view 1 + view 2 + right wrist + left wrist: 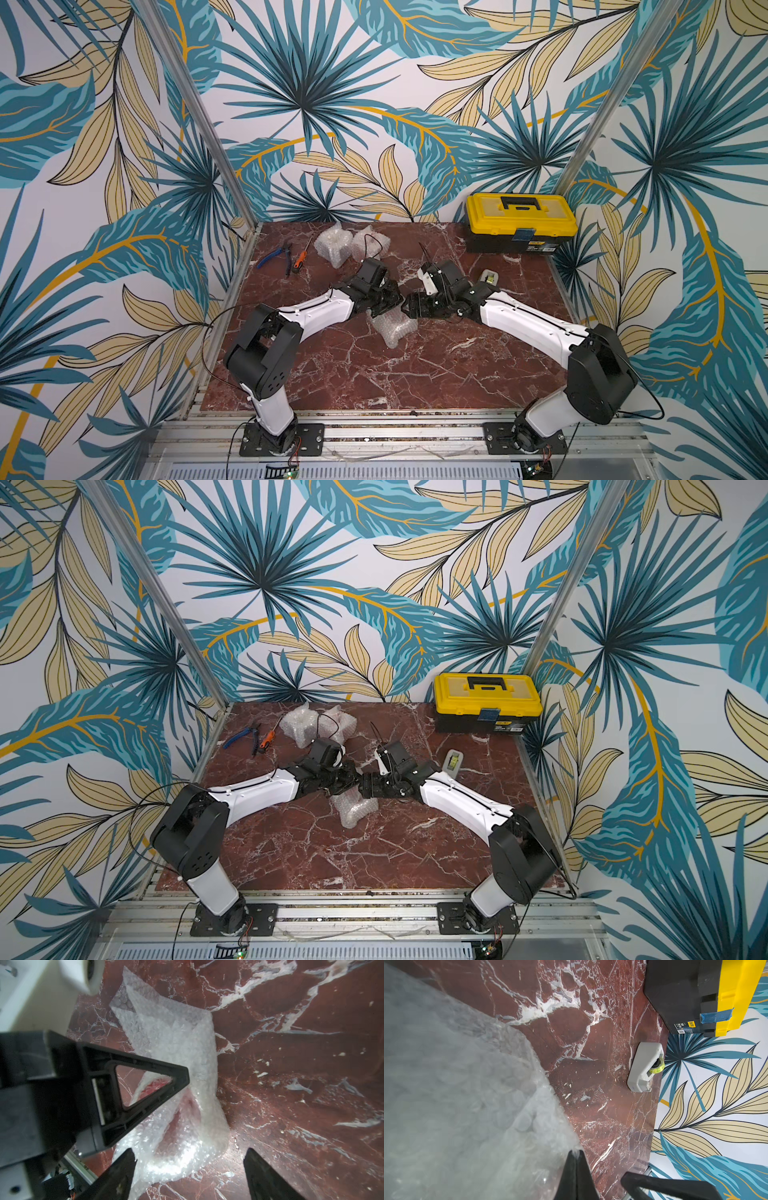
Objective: Wrap mugs in bubble wrap
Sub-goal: Wrap the mug in bubble wrap.
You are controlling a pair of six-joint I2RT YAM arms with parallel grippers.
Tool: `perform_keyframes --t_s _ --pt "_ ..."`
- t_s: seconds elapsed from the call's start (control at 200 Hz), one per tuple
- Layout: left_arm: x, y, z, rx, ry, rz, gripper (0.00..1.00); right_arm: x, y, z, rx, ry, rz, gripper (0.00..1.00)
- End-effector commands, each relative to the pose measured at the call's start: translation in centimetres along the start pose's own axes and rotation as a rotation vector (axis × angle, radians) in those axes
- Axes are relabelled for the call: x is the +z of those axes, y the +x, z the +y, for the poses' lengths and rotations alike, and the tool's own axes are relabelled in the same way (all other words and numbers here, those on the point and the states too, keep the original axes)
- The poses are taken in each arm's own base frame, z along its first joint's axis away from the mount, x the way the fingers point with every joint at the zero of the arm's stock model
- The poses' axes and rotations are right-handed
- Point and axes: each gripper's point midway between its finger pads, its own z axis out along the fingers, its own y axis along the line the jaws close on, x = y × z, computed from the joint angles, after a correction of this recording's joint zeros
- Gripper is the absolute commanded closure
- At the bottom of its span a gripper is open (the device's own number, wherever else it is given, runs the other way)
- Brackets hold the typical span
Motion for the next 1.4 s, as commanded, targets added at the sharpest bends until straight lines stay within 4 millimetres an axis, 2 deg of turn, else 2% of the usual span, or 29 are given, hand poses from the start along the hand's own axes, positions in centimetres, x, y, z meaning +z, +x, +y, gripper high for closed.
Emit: perform_keyframes --t_s 0.0,0.33,0.466,0.586,0.691,0.886,1.006,1.097,1.232,1.397 --pt "0.4 -0.5 -0.5 0.003 0.002 -0.021 1.0 1.2 0.2 0.5 0.023 -0.051 0.004 0.16" --pt "0.3 -0.5 -0.5 0.0 0.0 -0.022 1.0 3.4 1.5 -0.1 0.06 -0.058 0.049 0.17" --pt "0.2 -0.6 -0.5 0.002 0.003 -0.024 1.0 4.4 2.1 -1.1 0.073 -0.019 0.072 0.17" --pt "-0.2 -0.6 -0.9 0.007 0.011 -0.032 1.0 5.5 2.9 -2.8 0.095 0.059 0.097 0.19" --pt "-1.5 -1.1 -2.2 0.032 0.044 -0.058 1.0 6.4 3.8 -3.7 0.112 0.094 0.135 0.19" --pt "-5.4 -1.8 -3.7 0.081 0.089 -0.131 0.6 7.1 4.7 -4.3 0.124 0.106 0.166 0.19" --pt "-7.4 -1.0 -2.1 0.086 0.041 -0.161 0.46 7.3 4.8 -4.2 0.122 0.099 0.179 0.19" --pt "-8.2 0.0 0.3 0.083 -0.017 -0.166 0.44 7.6 5.1 -3.9 0.107 0.082 0.201 0.19" --pt "-8.2 1.8 4.8 0.09 -0.169 -0.139 0.42 7.9 5.6 -4.2 0.075 0.094 0.239 0.19" --pt "-7.1 3.1 6.6 0.104 -0.211 -0.088 0.34 8.1 6.0 -4.5 0.032 0.112 0.276 0.21"
